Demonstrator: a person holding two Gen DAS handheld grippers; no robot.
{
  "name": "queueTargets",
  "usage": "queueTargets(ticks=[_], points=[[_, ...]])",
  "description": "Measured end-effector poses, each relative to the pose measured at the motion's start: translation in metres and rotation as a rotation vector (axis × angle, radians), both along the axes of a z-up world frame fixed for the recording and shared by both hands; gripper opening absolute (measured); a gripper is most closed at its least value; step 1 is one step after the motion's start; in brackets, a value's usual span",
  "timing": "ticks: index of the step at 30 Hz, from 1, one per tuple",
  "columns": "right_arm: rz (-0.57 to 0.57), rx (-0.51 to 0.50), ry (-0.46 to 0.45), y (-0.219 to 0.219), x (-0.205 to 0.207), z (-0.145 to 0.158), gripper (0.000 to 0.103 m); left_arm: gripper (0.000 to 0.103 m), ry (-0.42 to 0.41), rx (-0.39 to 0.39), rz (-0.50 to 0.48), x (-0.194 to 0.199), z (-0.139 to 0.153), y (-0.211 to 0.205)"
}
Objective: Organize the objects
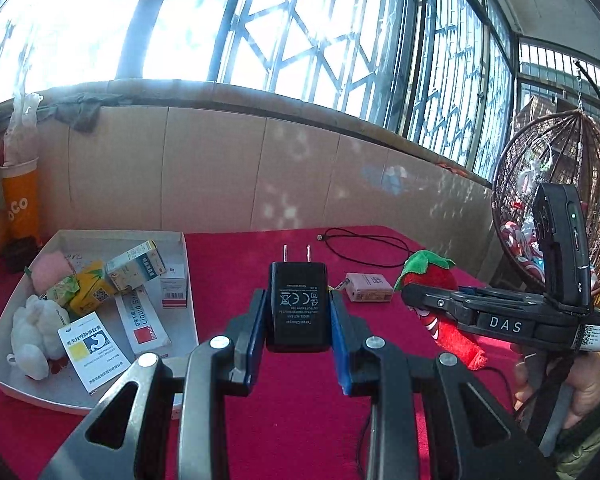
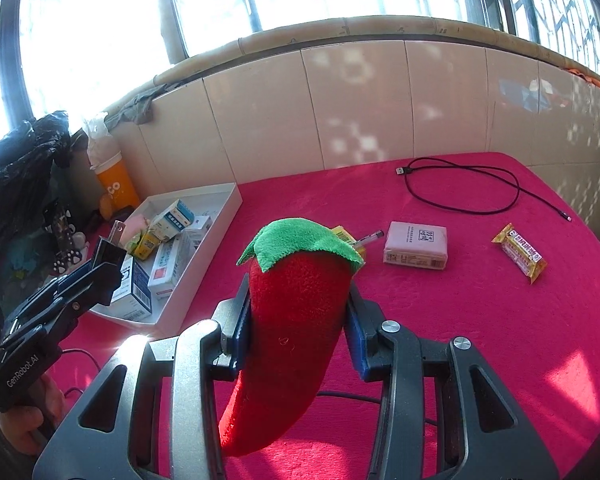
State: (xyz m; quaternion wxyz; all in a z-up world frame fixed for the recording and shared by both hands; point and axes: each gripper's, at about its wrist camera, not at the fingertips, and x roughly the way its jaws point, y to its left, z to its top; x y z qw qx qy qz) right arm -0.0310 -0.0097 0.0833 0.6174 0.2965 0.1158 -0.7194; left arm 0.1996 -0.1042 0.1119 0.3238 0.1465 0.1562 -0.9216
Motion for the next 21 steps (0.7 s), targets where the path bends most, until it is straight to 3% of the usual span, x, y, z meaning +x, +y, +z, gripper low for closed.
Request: queueTargets(ticks=[21], points=[[0.106, 0.019, 0.063, -0.026, 0.042, 0.011, 0.040, 0.029, 0.074, 0.017, 0.098, 0.038, 0.007, -0.022]])
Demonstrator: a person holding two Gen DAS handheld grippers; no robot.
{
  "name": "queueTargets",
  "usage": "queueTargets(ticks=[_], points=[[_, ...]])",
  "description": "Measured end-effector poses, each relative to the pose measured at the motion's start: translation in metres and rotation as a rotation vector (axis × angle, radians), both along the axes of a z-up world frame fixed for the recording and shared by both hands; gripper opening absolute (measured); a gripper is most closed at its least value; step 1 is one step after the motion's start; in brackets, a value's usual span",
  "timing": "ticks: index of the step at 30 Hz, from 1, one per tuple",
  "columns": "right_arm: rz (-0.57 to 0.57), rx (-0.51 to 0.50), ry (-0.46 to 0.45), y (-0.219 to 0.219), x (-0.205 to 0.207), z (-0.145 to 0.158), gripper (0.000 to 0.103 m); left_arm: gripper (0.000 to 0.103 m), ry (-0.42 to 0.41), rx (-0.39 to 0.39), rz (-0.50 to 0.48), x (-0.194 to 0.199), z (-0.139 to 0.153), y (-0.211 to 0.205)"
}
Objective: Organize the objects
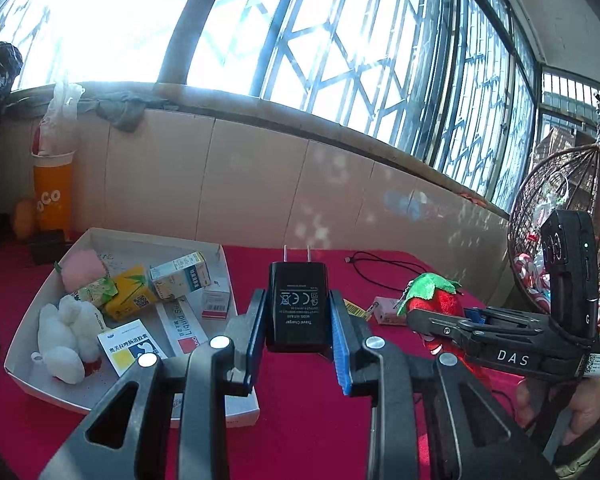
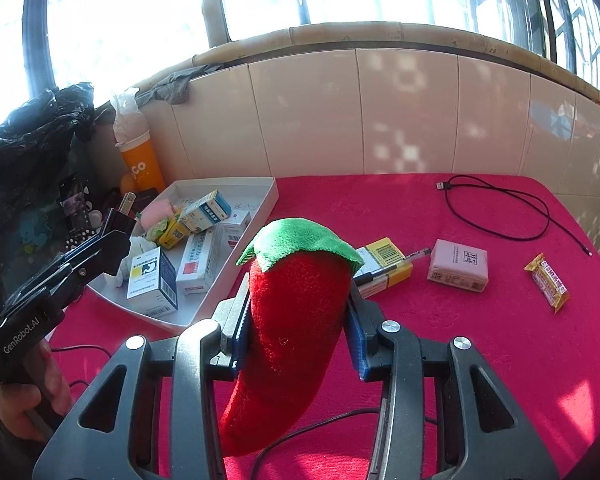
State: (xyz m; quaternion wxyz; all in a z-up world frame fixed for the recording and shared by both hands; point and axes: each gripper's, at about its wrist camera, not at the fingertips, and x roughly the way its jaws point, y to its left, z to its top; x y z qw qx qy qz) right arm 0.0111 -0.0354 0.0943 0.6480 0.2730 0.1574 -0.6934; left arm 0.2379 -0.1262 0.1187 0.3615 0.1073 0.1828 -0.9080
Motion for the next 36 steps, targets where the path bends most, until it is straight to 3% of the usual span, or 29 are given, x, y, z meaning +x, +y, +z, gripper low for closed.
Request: queueTargets(ticks=[20, 29, 36], points=[[0.116, -0.024, 0.079, -0.043, 0.054, 0.023, 0.040, 0.029, 0.051, 0.021, 0.169, 0.065, 0.005, -0.040], [0.179, -0.003, 0.058, -0.080, 0.074, 0.031, 0.039, 0.029, 0.051, 0.034, 0.216, 0.112, 0.017, -0.080], [0.233, 0.023, 0.023, -0.127, 0.095, 0.040, 0.039, 0.029, 0.019, 0.035, 0.226, 0.124, 0.029, -0.115]])
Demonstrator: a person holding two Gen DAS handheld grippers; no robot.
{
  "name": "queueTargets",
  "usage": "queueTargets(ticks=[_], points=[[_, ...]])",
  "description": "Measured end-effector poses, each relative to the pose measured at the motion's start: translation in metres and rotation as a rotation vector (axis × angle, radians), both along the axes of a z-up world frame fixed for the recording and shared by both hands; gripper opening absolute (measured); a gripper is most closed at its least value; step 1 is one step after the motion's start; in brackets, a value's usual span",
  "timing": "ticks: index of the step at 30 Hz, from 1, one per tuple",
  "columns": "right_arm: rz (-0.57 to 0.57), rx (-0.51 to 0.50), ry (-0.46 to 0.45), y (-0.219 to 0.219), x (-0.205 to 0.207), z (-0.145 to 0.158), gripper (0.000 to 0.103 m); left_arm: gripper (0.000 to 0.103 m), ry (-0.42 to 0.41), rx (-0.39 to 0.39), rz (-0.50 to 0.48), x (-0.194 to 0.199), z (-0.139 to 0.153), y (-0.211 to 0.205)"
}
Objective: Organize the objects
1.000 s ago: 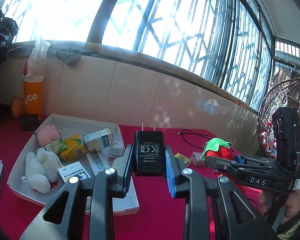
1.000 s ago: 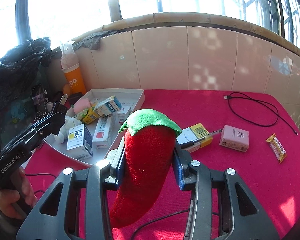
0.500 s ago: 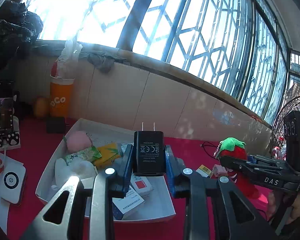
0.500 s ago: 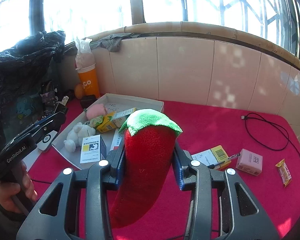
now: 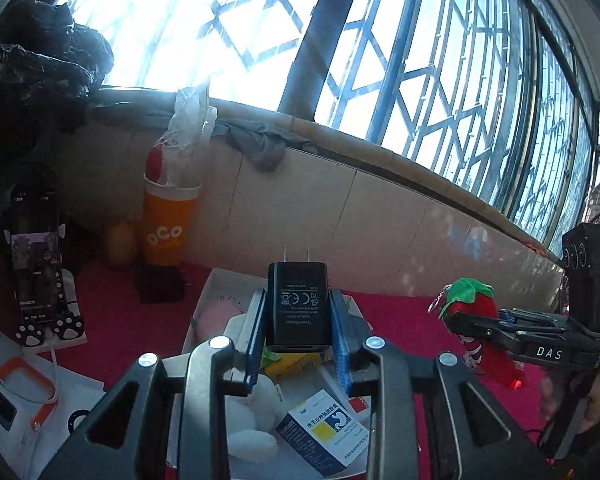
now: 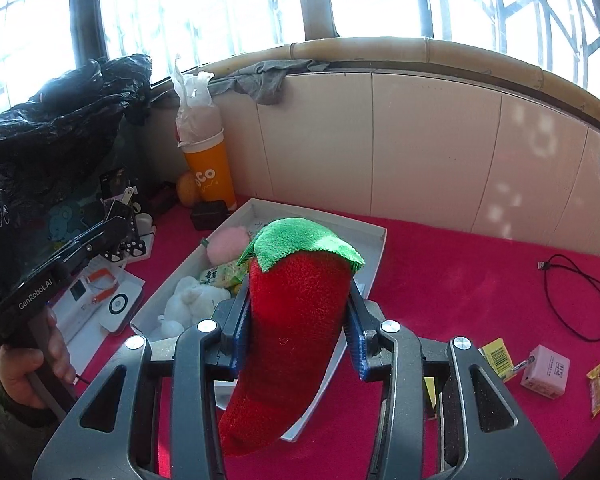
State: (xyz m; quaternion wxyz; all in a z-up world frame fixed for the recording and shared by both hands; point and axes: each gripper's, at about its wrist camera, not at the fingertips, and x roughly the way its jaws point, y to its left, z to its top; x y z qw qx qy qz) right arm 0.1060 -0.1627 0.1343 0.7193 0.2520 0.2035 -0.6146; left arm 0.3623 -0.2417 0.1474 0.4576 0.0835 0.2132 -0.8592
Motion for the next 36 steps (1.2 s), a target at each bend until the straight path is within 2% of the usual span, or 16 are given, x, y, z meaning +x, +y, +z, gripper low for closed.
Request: queueTargets(ticks=[4, 7, 12, 17, 19, 20, 21, 22, 23, 24, 26, 29, 36], points=[[0.013, 0.031, 0.001, -0.039, 0.013, -0.001, 0.040, 0.029, -0.017, 0.053, -0.031, -0.010, -0.001, -0.031], [0.004, 0.065, -0.025, -0.070, 0.019, -0.010, 0.040, 0.029, -0.030, 0.098, -0.043, -0.022, -0.013, -0.055], [-0.033, 0.136, -0.046, -0.115, 0.029, -0.038, 0.040, 0.029, -0.136, 0.173, -0.001, -0.046, -0.048, -0.081], [-0.068, 0.151, -0.110, -0.137, 0.029, -0.056, 0.042, 0.030, -0.236, 0.165, 0.040, -0.059, -0.065, -0.080], [-0.076, 0.150, -0.131, -0.139, 0.028, -0.058, 0.046, 0.030, -0.258, 0.154, 0.054, -0.062, -0.065, -0.077], [-0.081, 0.142, -0.135, -0.138, 0.027, -0.057, 0.047, 0.033, -0.268, 0.148, 0.060, -0.062, -0.065, -0.076], [-0.084, 0.132, -0.139, -0.137, 0.025, -0.056, 0.057, 0.038, -0.277, 0.140, 0.067, -0.062, -0.063, -0.074], [-0.088, 0.123, -0.142, -0.135, 0.024, -0.054, 0.076, 0.061, -0.281, 0.131, 0.073, -0.062, -0.061, -0.072], [-0.097, 0.111, -0.146, -0.134, 0.021, -0.053, 0.084, 0.093, -0.282, 0.121, 0.078, -0.063, -0.059, -0.071], [-0.108, 0.099, -0.151, -0.131, 0.017, -0.051, 0.090, 0.103, -0.280, 0.109, 0.076, -0.064, -0.057, -0.069], [-0.130, 0.088, -0.169, -0.126, 0.009, -0.048, 0.091, 0.103, -0.289, 0.098, 0.076, -0.067, -0.054, -0.065], [-0.166, 0.074, -0.220, -0.115, -0.007, -0.046, 0.102, 0.103, -0.326, 0.068, 0.102, -0.073, -0.049, -0.055], [-0.225, 0.040, -0.350, -0.074, -0.049, -0.038, 0.103, 0.103, -0.311, -0.004, 0.076, -0.082, -0.030, -0.030]])
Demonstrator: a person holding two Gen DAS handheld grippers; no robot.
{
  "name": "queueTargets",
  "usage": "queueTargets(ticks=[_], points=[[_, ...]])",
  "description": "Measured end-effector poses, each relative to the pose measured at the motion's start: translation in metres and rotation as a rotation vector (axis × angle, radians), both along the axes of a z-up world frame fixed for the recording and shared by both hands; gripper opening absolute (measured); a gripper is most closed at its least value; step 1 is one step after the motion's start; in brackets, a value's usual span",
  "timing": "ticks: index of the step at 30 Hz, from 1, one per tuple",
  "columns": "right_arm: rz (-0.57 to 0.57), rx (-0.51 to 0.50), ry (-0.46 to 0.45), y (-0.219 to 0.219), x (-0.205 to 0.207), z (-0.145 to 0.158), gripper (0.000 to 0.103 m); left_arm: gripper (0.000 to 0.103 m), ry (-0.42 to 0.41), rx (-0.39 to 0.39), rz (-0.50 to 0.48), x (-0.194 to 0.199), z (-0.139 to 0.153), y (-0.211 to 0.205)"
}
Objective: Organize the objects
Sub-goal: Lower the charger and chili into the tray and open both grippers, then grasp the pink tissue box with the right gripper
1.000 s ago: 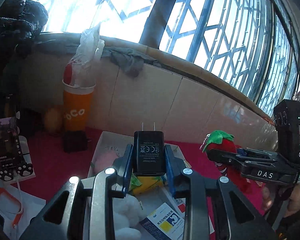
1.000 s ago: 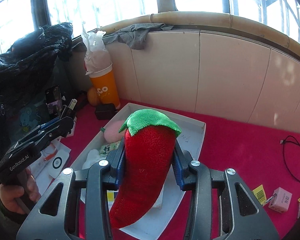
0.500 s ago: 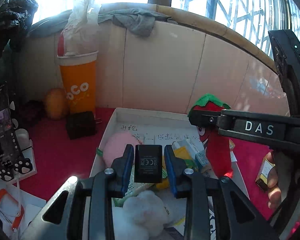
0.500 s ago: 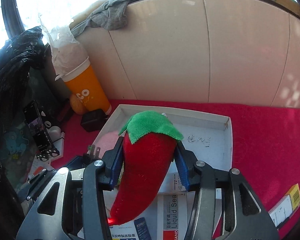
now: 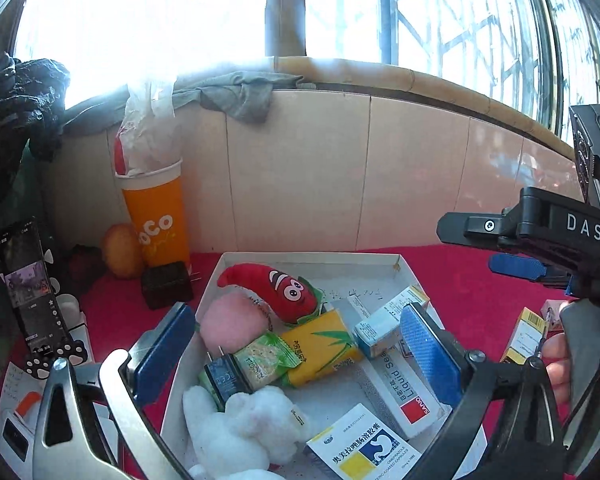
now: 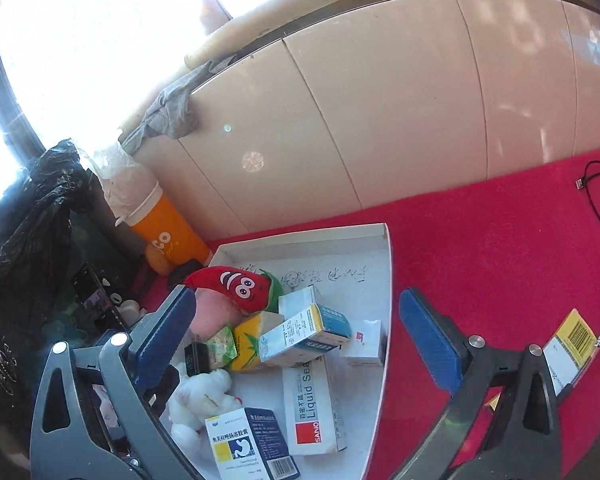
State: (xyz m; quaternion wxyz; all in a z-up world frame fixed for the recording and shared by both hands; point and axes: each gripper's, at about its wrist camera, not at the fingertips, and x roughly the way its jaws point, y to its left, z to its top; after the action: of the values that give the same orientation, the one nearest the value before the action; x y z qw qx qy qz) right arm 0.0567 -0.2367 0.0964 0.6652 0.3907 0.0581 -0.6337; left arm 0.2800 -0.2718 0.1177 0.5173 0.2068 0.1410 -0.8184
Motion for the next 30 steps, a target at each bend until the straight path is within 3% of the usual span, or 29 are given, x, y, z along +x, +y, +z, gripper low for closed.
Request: queueTargets(ticks=[11, 16, 20, 25, 30], points=[[-0.041, -0.044, -0.105, 0.076, -0.042, -0.006, 0.103, 0.103, 0.018, -0.012, -0.096, -0.030, 0.014, 0.028], [-0.077, -0.062, -0.068, 0.106, -0.068, -0.011, 0.103, 0.103, -0.022, 0.005, -0.167, -0.058, 0.008, 0.042], [-0.184, -0.067, -0.029, 0.131, -0.116, -0.012, 0.103, 0.103, -0.055, 0.031, -0.229, -0.085, -0.001, 0.053], [-0.406, 0.047, 0.083, 0.148, -0.197, -0.030, 0.103, 0.103, -0.104, 0.060, -0.311, -0.121, -0.014, 0.068], [-0.518, 0.212, 0.158, 0.138, -0.255, -0.067, 0.102, 0.103, -0.173, 0.099, -0.392, -0.157, -0.032, 0.082]])
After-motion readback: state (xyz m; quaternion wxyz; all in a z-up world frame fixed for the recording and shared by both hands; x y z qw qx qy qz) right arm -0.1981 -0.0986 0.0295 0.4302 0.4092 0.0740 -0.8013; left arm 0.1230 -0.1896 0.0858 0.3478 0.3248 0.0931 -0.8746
